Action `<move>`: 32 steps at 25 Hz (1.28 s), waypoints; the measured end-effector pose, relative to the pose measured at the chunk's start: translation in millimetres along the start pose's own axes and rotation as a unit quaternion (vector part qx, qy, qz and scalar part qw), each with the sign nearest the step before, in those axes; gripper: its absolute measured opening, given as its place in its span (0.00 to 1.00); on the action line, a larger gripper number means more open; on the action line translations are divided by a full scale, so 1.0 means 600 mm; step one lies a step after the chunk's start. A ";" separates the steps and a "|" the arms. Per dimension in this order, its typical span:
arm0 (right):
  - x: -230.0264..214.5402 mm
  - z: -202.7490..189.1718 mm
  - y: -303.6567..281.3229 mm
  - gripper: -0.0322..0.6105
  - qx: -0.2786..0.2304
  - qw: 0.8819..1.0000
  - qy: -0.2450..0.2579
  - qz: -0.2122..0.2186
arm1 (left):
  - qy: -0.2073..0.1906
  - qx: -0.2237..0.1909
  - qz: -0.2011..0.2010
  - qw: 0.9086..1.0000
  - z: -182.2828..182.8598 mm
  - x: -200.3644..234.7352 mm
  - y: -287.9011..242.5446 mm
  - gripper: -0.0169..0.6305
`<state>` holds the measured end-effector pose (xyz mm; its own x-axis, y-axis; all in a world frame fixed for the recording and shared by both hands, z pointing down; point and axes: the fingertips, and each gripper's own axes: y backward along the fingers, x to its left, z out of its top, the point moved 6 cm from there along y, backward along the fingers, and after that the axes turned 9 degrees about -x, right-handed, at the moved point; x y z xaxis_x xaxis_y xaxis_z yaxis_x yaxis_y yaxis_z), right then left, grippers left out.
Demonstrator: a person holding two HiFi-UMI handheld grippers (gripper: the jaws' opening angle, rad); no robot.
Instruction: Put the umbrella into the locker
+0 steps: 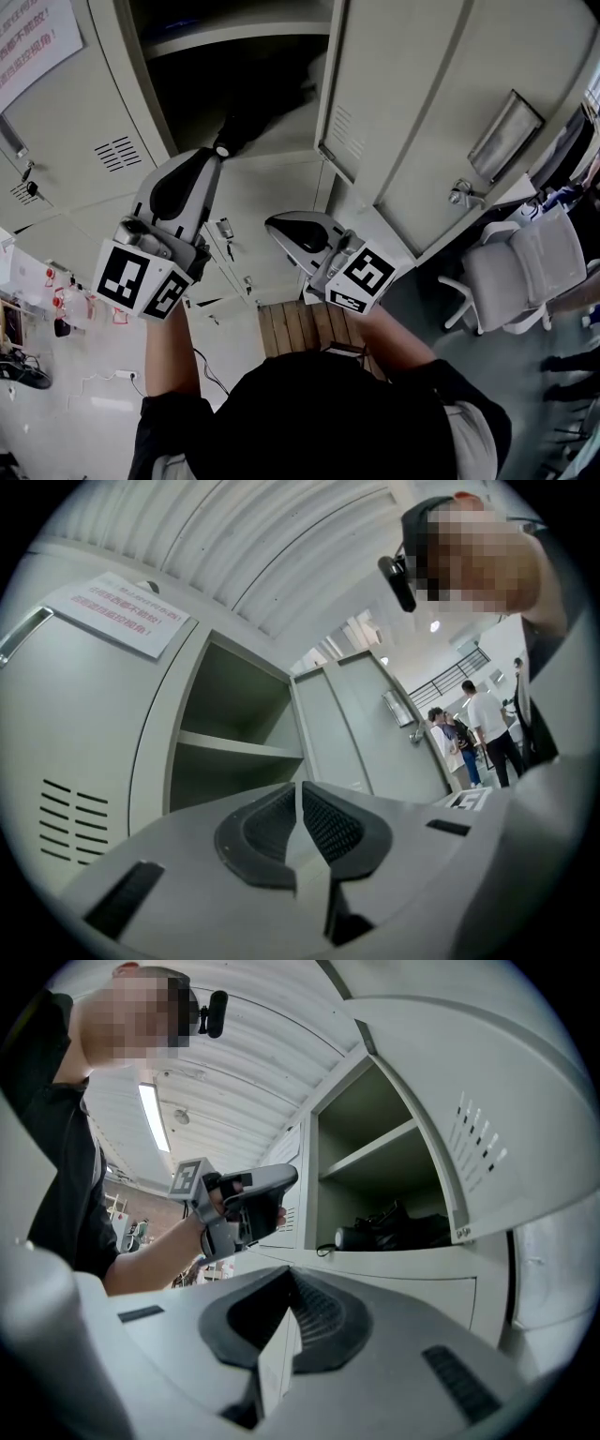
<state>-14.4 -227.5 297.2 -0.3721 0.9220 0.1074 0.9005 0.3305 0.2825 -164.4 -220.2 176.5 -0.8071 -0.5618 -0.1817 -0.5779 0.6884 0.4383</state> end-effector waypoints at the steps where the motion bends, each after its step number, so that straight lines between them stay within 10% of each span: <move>1: 0.001 -0.002 0.002 0.07 0.001 1.000 -0.001 -0.001 | 0.007 -0.003 0.000 1.000 -0.003 -0.001 0.008 0.08; 32: 0.043 -0.142 0.117 0.07 0.050 0.996 -0.075 -0.026 | 0.198 0.061 0.033 0.978 -0.267 -0.132 0.213 0.07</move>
<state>20.2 -198.0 401.2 -0.3879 0.9203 -0.0498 0.9017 0.3902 0.1861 -154.8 -161.5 387.9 -0.7473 -0.6310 0.2082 -0.5554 0.7652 0.3256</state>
